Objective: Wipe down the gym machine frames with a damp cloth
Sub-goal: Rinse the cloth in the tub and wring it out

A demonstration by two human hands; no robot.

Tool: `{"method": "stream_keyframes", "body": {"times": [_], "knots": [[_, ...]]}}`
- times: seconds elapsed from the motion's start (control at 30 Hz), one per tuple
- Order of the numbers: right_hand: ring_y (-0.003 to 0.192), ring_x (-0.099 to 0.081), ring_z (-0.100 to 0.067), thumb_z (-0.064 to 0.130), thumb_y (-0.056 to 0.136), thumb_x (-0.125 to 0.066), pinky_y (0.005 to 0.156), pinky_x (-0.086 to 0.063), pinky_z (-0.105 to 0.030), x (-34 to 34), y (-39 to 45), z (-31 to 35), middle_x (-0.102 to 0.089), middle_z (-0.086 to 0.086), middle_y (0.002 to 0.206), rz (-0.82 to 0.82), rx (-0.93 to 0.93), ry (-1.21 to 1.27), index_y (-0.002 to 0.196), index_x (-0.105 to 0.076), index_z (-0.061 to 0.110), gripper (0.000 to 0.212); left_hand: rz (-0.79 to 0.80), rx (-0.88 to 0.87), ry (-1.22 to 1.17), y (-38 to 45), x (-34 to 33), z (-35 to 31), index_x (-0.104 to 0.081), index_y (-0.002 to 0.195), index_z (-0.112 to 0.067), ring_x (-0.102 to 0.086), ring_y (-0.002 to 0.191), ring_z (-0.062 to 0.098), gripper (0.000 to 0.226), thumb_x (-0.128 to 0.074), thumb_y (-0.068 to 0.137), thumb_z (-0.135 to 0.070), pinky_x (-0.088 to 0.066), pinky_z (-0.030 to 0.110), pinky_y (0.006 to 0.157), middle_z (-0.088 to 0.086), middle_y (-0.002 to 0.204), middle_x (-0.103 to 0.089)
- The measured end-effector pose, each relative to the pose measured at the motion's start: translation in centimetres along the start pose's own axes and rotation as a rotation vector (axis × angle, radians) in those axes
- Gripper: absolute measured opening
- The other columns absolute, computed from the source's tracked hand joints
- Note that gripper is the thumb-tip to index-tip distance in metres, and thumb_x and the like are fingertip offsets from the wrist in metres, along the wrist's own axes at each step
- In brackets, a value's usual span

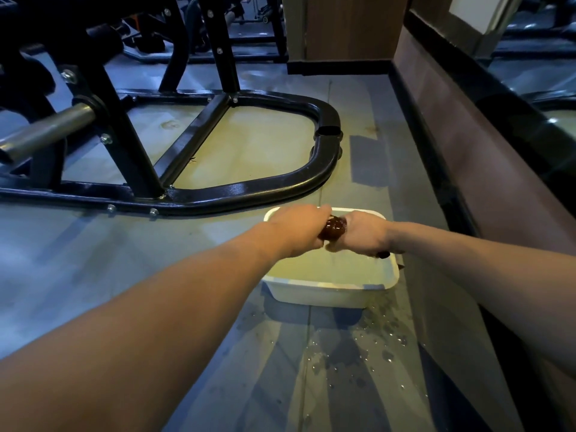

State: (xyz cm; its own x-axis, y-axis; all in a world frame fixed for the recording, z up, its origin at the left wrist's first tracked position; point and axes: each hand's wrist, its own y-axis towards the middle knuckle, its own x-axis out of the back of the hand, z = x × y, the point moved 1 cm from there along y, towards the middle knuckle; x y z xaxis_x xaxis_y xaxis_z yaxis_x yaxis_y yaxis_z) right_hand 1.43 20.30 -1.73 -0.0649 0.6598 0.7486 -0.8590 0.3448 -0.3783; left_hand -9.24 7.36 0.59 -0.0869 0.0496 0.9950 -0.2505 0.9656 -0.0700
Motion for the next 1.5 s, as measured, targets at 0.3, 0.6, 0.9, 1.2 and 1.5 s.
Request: {"method": "stream_keyframes", "body": {"times": [0.3, 0.6, 0.9, 1.2, 1.5], "knots": [[0.111, -0.061, -0.028, 0.035, 0.087, -0.083, 0.093, -0.056, -0.040, 0.1, 0.6, 0.5, -0.052, -0.013, 0.134, -0.161, -0.038, 0.066, 0.149, -0.039, 0.017, 0.078, -0.134, 0.040, -0.099, -0.2, -0.3, 1.7, -0.056, 0.132, -0.031, -0.061, 0.093, 0.017, 0.036, -0.063, 0.098, -0.038, -0.049, 0.032, 0.075, -0.006, 0.108, -0.060], [0.136, -0.045, -0.023, 0.039, 0.084, -0.085, 0.110, -0.050, -0.041, -0.6, -1.0, -0.1, -0.018, -0.001, 0.164, -0.441, 0.423, -0.208, 0.165, -0.011, 0.029, 0.110, 0.502, 0.465, -1.376, -0.8, 2.3, 2.6, -0.059, 0.126, -0.001, -0.049, 0.053, 0.011, 0.038, -0.059, 0.100, -0.029, -0.040, 0.017, 0.040, 0.013, 0.102, -0.068], [0.079, -0.065, -0.025, 0.038, 0.096, -0.063, 0.065, -0.053, -0.038, 1.2, -0.5, 1.4, -0.069, -0.003, 0.090, -0.406, 0.201, -0.372, 0.097, -0.057, 0.022, 0.017, 0.442, 0.386, -1.123, -0.5, 2.3, 1.5, -0.060, 0.112, -0.007, -0.050, 0.053, 0.011, 0.031, -0.071, 0.094, -0.030, -0.043, 0.020, 0.044, 0.004, 0.079, -0.060], [0.061, -0.050, -0.014, 0.027, 0.094, -0.073, 0.051, -0.041, -0.025, 1.9, -0.4, 1.2, -0.058, -0.002, 0.075, 0.045, -0.070, 0.128, 0.093, -0.067, 0.012, 0.016, -0.134, -0.012, -0.028, 0.1, 0.7, 0.3, -0.047, 0.125, -0.026, -0.063, 0.090, 0.018, 0.039, -0.069, 0.095, -0.039, -0.047, 0.032, 0.073, -0.004, 0.105, -0.062], [0.116, -0.059, -0.025, 0.033, 0.087, -0.084, 0.090, -0.053, -0.032, 1.3, 0.5, -0.3, -0.058, -0.007, 0.131, -0.203, 0.056, 0.030, 0.147, -0.042, 0.019, 0.075, -0.097, 0.256, -0.451, 1.3, -0.7, 0.8, -0.063, 0.117, -0.025, -0.065, 0.077, 0.016, 0.027, -0.069, 0.095, -0.041, -0.051, 0.029, 0.063, -0.003, 0.092, -0.067]]}}
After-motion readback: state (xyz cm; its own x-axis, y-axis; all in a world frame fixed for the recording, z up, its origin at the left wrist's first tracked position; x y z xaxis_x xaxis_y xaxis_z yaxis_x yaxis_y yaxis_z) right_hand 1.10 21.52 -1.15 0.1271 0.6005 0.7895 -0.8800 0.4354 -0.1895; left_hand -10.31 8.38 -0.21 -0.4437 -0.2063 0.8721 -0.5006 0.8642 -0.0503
